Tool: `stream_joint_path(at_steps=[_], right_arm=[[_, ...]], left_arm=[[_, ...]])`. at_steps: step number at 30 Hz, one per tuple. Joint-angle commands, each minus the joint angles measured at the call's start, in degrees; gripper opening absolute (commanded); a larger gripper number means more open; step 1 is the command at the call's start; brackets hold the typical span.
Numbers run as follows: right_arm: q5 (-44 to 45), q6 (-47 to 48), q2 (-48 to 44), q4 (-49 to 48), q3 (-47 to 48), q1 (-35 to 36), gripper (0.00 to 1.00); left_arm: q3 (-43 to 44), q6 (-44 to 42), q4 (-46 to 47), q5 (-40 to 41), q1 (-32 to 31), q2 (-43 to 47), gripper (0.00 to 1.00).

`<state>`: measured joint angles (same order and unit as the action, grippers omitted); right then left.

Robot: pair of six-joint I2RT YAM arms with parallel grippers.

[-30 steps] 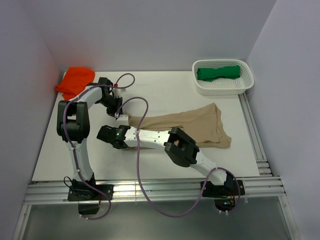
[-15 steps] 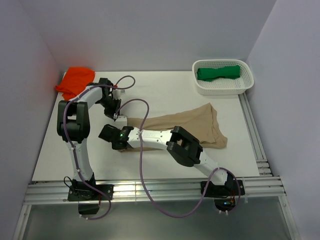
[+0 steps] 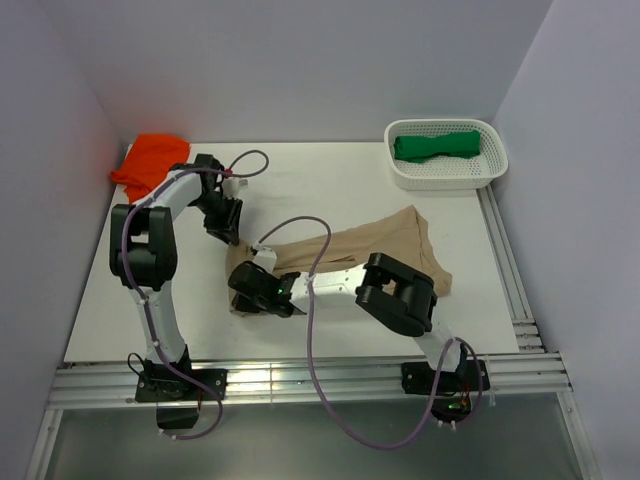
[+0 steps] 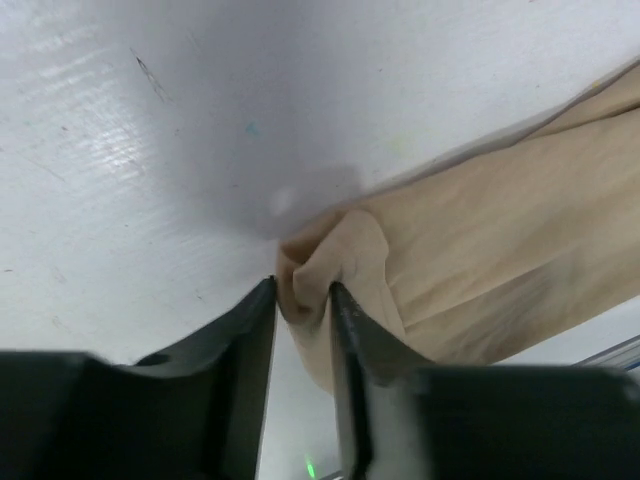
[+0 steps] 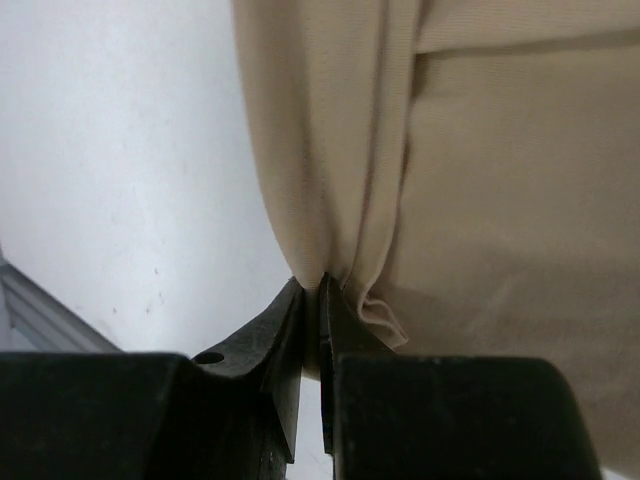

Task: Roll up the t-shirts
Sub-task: Roll the tshirt

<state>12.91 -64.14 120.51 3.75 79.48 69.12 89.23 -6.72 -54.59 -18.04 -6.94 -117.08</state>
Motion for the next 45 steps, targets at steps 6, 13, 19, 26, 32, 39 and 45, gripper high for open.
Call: stream_joint_path(at_steps=[6,13,19,26,32,39,45], right_arm=[[-4.47,-8.8,-7.22,-24.2,-13.91,-1.27,0.07],[-4.56,-14.51,-9.76,-37.48,-22.87,-2.94,0.07],[-5.0,-19.09,-9.85,-44.79,-28.32,-4.17,0.06],[-3.24,-23.31,-10.03,-49.98,-34.04,-4.44,0.04],[-2.36,-24.19,-10.47,-49.54,-35.62,-4.44,0.04],[-1.66,-24.72,-10.3,-47.7,-35.71,-4.43,0.04],[-1.22,-25.07,-10.38,-47.17,-36.06,-4.44,0.04]], left_arm=[[3.05,-0.22,1.24,-5.68,0.17,4.57,0.58],[4.55,-0.22,0.27,-7.62,0.7,5.54,0.57],[1.48,-1.71,1.32,-5.51,1.58,7.91,0.55],[-5.73,-3.12,2.82,-7.53,3.42,12.39,0.53],[-10.21,-4.27,3.61,-11.13,4.21,14.24,0.5],[-13.29,-5.06,4.49,-15.26,3.95,14.68,0.48],[-15.32,-3.57,7.03,-14.48,1.85,13.37,0.48]])
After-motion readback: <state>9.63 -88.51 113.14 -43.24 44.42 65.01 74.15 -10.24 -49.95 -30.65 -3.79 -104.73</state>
